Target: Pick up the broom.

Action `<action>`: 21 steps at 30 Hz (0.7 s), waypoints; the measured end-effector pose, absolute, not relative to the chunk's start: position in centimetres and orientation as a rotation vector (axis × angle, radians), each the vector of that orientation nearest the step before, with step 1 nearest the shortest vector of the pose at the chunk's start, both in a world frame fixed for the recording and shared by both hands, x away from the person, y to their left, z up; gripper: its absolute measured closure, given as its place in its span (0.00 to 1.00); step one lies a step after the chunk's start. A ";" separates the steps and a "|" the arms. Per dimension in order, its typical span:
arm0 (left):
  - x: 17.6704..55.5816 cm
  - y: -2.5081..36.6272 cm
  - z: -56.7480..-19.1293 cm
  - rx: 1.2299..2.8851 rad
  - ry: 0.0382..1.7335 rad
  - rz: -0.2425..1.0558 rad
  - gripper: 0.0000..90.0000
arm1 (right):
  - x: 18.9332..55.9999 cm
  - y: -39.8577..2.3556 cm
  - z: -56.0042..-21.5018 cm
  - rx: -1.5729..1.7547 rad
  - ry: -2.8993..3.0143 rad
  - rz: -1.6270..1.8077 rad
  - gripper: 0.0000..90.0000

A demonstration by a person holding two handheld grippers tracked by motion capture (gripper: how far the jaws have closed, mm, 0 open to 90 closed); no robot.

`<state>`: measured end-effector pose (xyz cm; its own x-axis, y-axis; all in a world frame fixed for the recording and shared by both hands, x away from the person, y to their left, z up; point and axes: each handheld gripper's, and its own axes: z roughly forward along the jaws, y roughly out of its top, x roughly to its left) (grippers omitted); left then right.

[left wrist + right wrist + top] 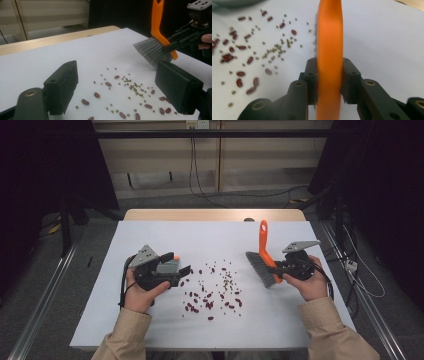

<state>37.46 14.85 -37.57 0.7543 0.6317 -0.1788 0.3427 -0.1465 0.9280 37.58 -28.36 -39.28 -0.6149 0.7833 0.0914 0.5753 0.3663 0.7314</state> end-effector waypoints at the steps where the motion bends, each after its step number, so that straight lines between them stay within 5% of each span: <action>1: 37.5 14.9 -37.6 1.754 0.771 0.303 0.21 | 37.8 -28.3 -39.4 1.215 2.353 1.101 0.79; 21: 37.8 17.0 -38.1 1.750 0.816 0.357 0.17 | 40.0 -24.2 -41.7 1.161 2.267 1.115 0.77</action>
<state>37.79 16.98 -38.11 0.7156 0.6799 -0.1600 0.3442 -0.1439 0.9278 39.96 -24.16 -41.73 -0.5982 0.8005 0.0362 0.5173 0.3512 0.7804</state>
